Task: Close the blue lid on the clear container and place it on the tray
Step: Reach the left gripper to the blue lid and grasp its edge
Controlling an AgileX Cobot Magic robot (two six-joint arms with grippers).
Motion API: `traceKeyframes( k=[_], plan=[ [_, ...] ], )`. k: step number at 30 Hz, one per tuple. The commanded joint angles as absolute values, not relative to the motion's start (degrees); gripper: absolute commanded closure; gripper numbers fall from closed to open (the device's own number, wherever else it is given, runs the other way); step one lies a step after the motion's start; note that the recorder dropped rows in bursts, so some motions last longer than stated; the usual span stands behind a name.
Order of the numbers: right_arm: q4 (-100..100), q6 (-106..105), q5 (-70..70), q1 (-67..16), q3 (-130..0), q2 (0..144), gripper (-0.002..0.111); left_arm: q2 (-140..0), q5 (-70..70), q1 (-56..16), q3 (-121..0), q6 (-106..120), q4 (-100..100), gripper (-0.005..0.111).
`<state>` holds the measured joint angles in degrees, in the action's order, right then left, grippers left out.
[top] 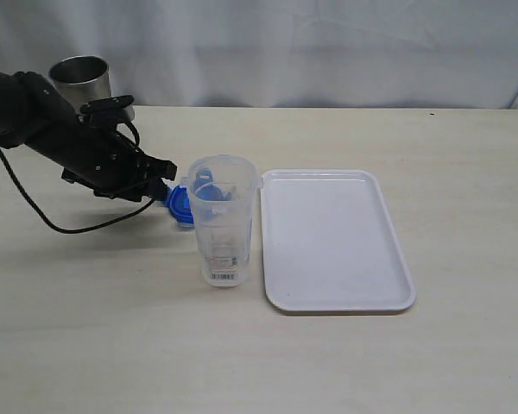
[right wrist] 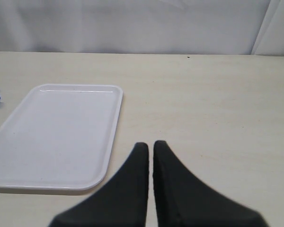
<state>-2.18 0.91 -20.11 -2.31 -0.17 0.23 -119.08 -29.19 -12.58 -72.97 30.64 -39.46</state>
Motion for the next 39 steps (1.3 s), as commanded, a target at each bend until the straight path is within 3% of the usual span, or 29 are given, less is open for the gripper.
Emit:
traceKeyframes(
  k=[1, 17, 23, 39],
  plan=[
    [-2.2, 0.9, -19.8, -2.1, 0.0, 0.0, 0.104, -121.2, -28.7, -12.7, -76.5, 31.4, -41.1, 0.058],
    [-2.1, 0.9, -19.8, -2.1, 0.0, 0.0, 0.104, -125.9, -27.8, -12.7, -78.7, 31.6, -41.4, 0.059],
    [-1.6, 0.9, -19.8, -2.1, 0.0, 0.0, 0.104, -126.1, -27.3, -12.7, -78.7, 31.6, -41.6, 0.071],
    [-1.6, 0.9, -19.8, -2.1, 0.0, 0.0, 0.104, -126.4, -26.2, -12.7, -78.7, 31.7, -41.6, 0.072]
  ],
)
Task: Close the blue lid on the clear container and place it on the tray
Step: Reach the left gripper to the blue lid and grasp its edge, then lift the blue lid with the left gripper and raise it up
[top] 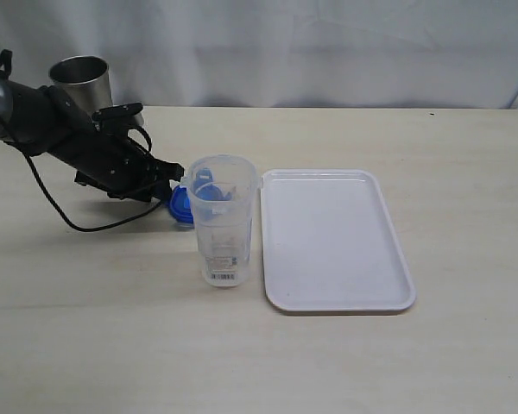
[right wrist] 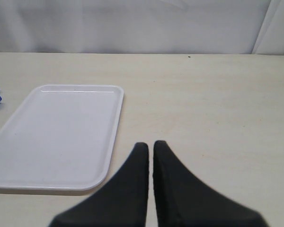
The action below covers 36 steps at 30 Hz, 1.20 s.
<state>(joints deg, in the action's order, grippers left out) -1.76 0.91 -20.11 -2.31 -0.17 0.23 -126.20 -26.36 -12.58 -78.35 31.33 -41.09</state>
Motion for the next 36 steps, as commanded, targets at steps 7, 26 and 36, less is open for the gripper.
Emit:
traceKeyframes(
  k=[7, 26, 36],
  plan=[
    [-1.6, 0.9, -19.8, -2.1, 0.0, 0.0, 0.104, -126.4, -28.5, -12.7, -78.7, 33.8, -45.8, 0.072],
    [-1.6, 0.9, -19.8, -2.1, 0.0, 0.0, 0.104, -126.4, -27.9, -12.7, -78.4, 36.4, -48.7, 0.072],
    [-1.6, 0.9, -19.8, -2.1, 0.0, 0.0, 0.104, -126.4, -28.5, -12.7, -78.4, 36.4, -48.7, 0.106]
  ],
)
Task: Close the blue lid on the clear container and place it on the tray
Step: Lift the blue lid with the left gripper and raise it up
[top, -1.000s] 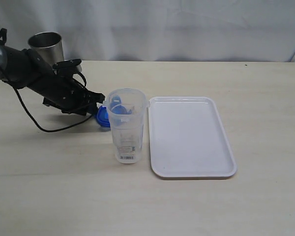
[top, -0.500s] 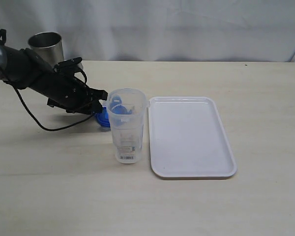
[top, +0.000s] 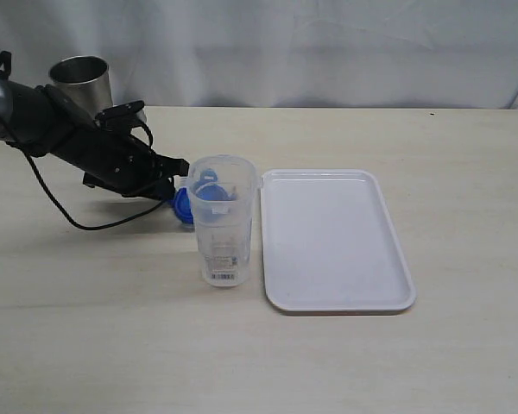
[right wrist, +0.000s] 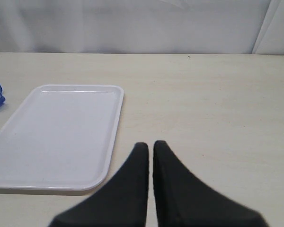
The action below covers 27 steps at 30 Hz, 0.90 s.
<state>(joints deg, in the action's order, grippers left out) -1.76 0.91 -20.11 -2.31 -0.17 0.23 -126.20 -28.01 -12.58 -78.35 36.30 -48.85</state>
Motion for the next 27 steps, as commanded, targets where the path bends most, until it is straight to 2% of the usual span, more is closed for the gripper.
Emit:
traceKeyframes(
  k=[1, 9, 22, 27],
  plan=[
    [-1.6, 0.9, -19.8, -2.1, 0.0, 0.0, 0.104, -126.4, -28.8, -12.7, -78.4, 36.4, -48.4, 0.107],
    [-1.6, 0.9, -19.8, -2.1, 0.0, 0.0, 0.104, -122.7, -31.6, -12.7, -78.4, 26.0, -32.4, 0.107],
    [-1.6, 0.9, -19.8, -2.1, 0.0, 0.0, 0.104, -109.2, -30.2, -12.7, -72.8, 26.5, -27.6, 0.107],
    [-1.6, 0.9, -19.8, -2.1, 0.0, 0.0, 0.104, -99.8, -31.0, -12.7, -72.7, 27.2, -25.0, 0.107]
  ],
)
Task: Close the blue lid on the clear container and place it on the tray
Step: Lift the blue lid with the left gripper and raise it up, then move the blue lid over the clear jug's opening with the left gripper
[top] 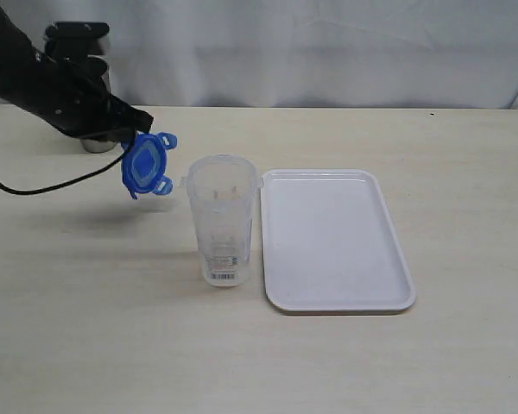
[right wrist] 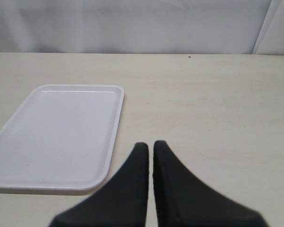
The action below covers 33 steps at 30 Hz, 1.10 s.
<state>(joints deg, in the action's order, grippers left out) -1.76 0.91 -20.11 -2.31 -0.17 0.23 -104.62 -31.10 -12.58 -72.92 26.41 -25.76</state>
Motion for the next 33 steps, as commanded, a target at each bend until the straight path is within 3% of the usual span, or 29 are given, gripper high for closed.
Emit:
traceKeyframes(
  k=[1, 8, 14, 19, 33],
  plan=[
    [-1.6, 0.9, -19.8, -2.1, 0.0, 0.0, 0.104, -97.3, -30.7, -12.7, -72.7, 28.8, -25.0, 0.107],
    [-1.6, 0.9, -19.8, -2.1, 0.0, 0.0, 0.104, -87.5, -25.3, -19.2, -72.7, 37.9, -17.9, 0.107],
    [-1.6, 0.9, -19.8, -2.1, 0.0, 0.0, 0.104, -86.5, -23.7, -28.5, -72.7, 37.3, -7.1, 0.107],
    [-1.6, 0.9, -19.8, -2.1, 0.0, 0.0, 0.104, -86.5, -24.0, -32.1, -72.7, 36.8, -3.3, 0.107],
    [-1.6, 0.9, -19.8, -2.1, 0.0, 0.0, 0.104, -85.8, -30.3, -45.5, -72.0, 6.6, 40.0, 0.107]
  ],
)
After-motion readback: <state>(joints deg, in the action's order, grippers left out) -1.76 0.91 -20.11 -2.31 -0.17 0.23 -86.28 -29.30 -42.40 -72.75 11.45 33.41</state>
